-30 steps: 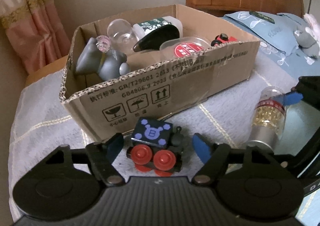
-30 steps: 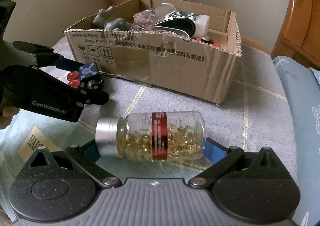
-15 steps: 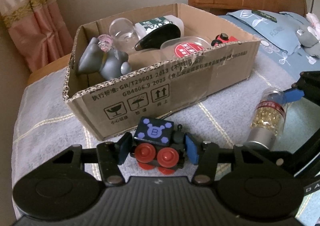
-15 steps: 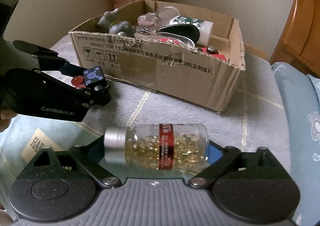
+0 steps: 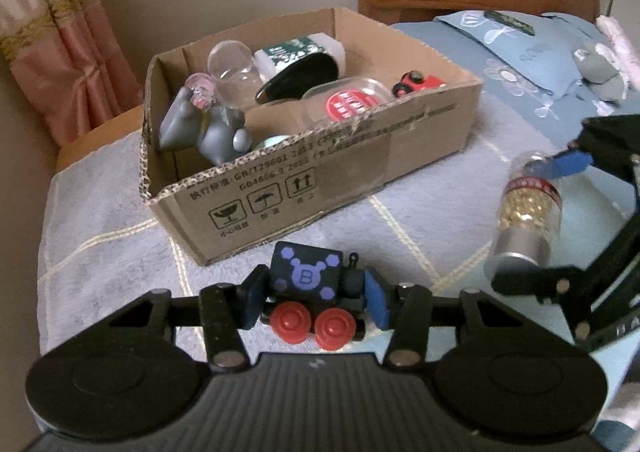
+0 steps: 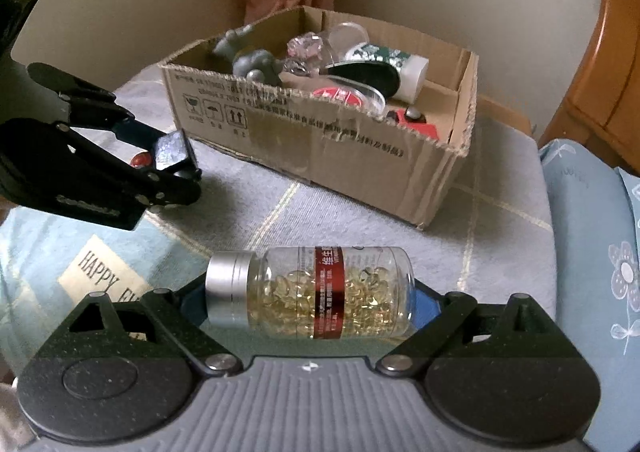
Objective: Organize rigid objects
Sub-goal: 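Drop the cube toy into the box with the left tool while the right carries the bottle, then lower the capsule bottle into the box and open the right tool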
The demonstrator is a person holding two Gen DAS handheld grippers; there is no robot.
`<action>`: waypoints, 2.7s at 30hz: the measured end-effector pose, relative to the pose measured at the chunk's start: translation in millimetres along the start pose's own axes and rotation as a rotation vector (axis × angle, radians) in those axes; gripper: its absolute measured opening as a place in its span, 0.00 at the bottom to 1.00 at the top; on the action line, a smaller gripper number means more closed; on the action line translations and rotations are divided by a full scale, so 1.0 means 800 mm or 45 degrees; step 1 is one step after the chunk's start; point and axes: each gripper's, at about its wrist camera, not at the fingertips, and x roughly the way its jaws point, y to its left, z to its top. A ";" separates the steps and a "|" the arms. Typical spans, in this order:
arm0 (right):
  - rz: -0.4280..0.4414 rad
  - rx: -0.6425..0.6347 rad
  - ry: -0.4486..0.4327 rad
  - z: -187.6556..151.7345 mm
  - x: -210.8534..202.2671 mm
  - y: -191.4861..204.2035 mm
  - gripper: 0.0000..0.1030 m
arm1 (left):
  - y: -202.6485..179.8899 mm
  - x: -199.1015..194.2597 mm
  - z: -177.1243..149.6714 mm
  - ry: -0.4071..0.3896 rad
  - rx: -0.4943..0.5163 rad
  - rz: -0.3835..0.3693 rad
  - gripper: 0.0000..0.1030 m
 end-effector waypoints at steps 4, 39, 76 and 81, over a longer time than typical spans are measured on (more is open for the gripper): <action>0.012 -0.022 -0.007 0.006 -0.019 -0.012 0.93 | 0.000 -0.021 0.008 -0.011 0.020 -0.016 0.48; -0.065 -0.007 -0.166 0.136 -0.052 -0.068 0.93 | 0.032 -0.034 0.122 -0.257 -0.067 0.086 0.96; -0.269 0.235 -0.050 0.161 -0.014 -0.063 1.00 | 0.019 -0.065 0.031 -0.391 -0.277 0.346 0.99; -0.313 0.374 -0.036 0.094 -0.027 -0.048 1.00 | 0.006 -0.061 0.009 -0.365 -0.392 0.423 0.99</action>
